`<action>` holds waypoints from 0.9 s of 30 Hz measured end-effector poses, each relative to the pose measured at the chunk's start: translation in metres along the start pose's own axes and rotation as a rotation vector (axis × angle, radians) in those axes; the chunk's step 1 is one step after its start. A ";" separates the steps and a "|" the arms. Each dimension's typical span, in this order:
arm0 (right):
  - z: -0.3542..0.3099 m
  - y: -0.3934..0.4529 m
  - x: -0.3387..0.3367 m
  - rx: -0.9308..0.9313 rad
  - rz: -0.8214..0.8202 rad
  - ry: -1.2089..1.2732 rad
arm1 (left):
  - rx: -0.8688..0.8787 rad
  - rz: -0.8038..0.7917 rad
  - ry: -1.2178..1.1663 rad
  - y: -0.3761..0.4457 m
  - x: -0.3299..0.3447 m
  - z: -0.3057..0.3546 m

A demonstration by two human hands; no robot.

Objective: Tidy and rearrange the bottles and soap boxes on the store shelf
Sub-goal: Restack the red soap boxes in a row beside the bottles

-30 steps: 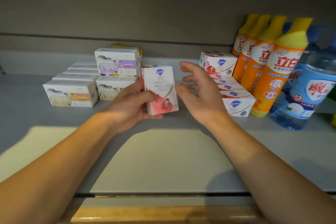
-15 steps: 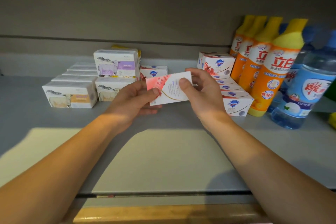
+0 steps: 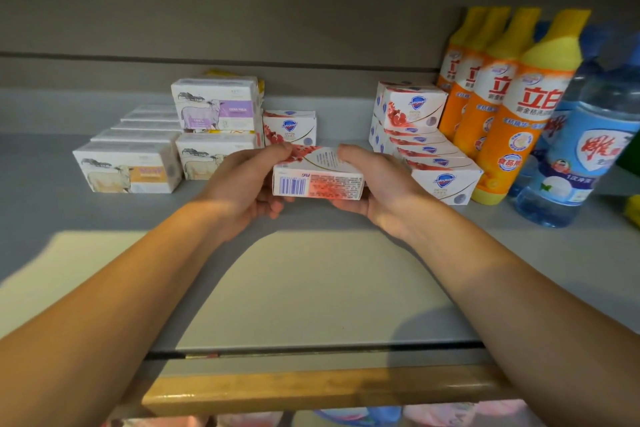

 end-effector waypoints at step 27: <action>-0.017 -0.006 0.008 -0.477 -0.067 -0.478 | 0.103 -0.048 0.095 0.004 0.008 -0.008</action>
Point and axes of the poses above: each hand's wrist, its own y-axis towards the middle knuckle, its own x-axis out of the palm, z = x × y, the point moved 4 cm from there along y, towards the middle knuckle, and after that the axes turned 13 degrees about -x, right-handed, at the moved point
